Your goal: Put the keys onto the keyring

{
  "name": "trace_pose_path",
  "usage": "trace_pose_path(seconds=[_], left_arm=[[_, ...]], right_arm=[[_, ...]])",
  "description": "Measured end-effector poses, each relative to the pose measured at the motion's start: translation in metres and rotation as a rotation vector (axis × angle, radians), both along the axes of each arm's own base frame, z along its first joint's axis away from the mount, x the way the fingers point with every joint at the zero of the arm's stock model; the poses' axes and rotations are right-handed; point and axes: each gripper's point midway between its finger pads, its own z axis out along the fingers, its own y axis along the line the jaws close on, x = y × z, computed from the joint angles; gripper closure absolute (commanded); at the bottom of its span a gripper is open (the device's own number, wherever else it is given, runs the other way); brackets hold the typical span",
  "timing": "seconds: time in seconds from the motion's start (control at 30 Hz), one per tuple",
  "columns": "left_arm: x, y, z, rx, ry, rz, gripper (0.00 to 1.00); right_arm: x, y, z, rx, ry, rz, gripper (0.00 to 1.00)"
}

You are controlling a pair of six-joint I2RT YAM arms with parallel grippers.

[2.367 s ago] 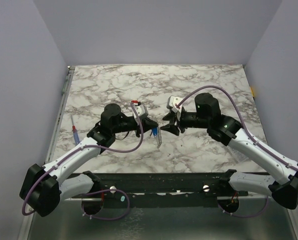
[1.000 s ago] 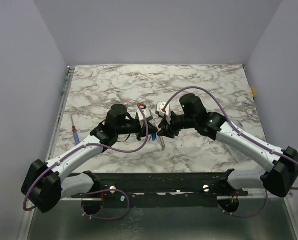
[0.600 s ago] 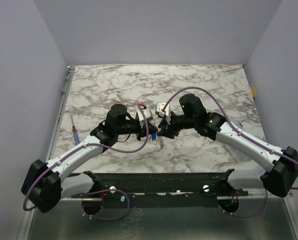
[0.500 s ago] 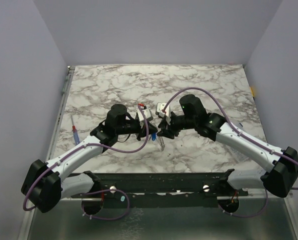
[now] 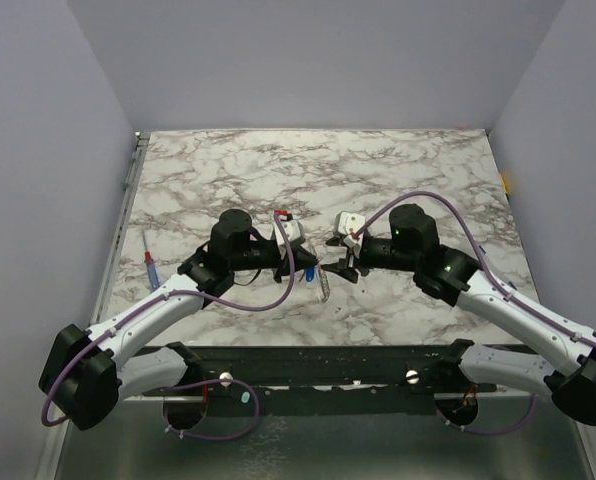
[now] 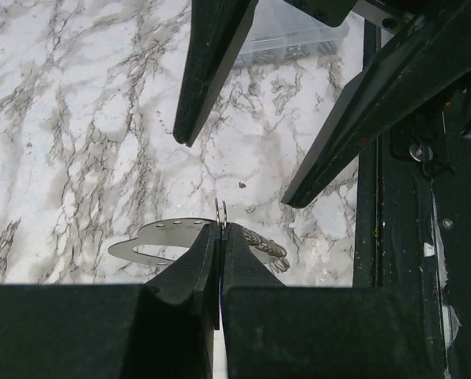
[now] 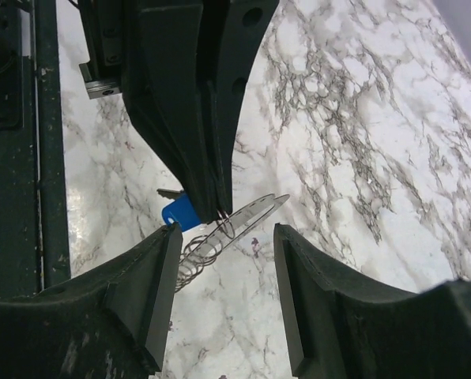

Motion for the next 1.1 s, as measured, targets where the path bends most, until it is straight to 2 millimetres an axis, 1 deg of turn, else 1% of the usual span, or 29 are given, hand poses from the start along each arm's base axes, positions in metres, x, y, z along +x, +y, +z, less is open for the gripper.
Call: trace_pose_path(seconds=[0.13, 0.23, 0.37, 0.47, 0.5, 0.8, 1.03, 1.1], left_arm=[[-0.002, -0.001, 0.0, -0.002, 0.002, -0.011, 1.0], [-0.005, -0.002, 0.001, -0.004, 0.002, -0.025, 1.0], [-0.009, -0.003, 0.002, -0.007, -0.003, -0.038, 1.0], [-0.009, -0.003, 0.002, -0.006, -0.006, -0.039, 1.0], [-0.009, -0.003, 0.002, -0.006, -0.007, -0.039, 1.0], [-0.009, -0.002, 0.003, -0.004, -0.009, -0.039, 1.0], [-0.01, -0.002, 0.001, 0.002, -0.003, -0.041, 1.0], [-0.011, -0.001, 0.0, 0.004, 0.0, -0.043, 1.0]], right_arm=[[0.003, 0.003, 0.0, 0.006, -0.007, -0.003, 0.46], [0.005, 0.005, -0.006, -0.007, 0.006, -0.003, 0.52], [0.007, 0.007, -0.016, -0.028, 0.028, -0.001, 0.58], [0.007, 0.008, -0.017, -0.03, 0.033, 0.003, 0.67], [0.007, 0.008, -0.017, -0.029, 0.033, 0.006, 0.68], [0.004, 0.011, -0.018, -0.034, 0.051, 0.025, 0.72], [-0.001, 0.012, -0.022, -0.043, 0.076, 0.046, 0.68], [-0.001, 0.012, -0.022, -0.045, 0.082, 0.052, 0.68]])
